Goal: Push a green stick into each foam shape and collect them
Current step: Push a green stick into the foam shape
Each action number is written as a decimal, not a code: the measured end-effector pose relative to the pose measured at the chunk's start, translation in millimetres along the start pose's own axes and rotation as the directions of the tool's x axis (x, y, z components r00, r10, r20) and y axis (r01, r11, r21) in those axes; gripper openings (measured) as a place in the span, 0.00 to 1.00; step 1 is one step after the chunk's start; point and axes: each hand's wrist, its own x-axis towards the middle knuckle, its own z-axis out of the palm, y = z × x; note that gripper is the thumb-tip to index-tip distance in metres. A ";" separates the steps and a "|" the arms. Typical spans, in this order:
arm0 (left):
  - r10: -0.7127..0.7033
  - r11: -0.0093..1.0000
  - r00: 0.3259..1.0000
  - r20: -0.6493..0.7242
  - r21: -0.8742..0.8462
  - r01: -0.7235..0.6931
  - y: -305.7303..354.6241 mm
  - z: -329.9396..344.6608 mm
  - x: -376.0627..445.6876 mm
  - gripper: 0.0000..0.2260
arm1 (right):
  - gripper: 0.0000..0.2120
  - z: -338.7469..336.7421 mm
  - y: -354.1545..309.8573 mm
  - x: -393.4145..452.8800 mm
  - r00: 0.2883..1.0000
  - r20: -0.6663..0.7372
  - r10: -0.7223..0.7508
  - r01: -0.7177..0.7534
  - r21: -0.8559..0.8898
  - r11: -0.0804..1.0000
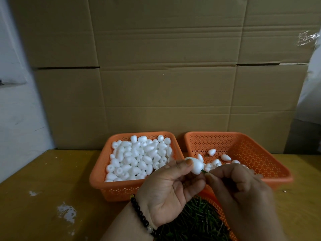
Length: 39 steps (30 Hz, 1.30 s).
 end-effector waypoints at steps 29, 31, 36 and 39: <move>0.008 1.000 1.000 -0.008 -0.001 -0.008 -3.4 -1.7 1.5 0.05 | 0.03 1.6 2.2 -1.9 0.999 -0.004 0.041 -0.040 0.051 0.998; 0.009 1.000 1.000 -0.006 0.004 -0.009 -3.5 -2.0 1.6 0.05 | 0.02 1.6 2.5 -2.0 0.999 -0.007 0.046 -0.046 0.053 0.998; 0.013 1.000 1.000 0.008 0.008 -0.013 -3.8 -2.5 1.8 0.05 | 0.03 1.5 2.2 -2.3 0.998 0.002 0.058 -0.058 0.077 0.995; 0.017 1.000 1.000 0.010 0.010 -0.017 -4.6 -3.1 2.1 0.05 | 0.04 0.4 1.1 -1.6 0.998 0.001 0.058 -0.058 0.078 0.995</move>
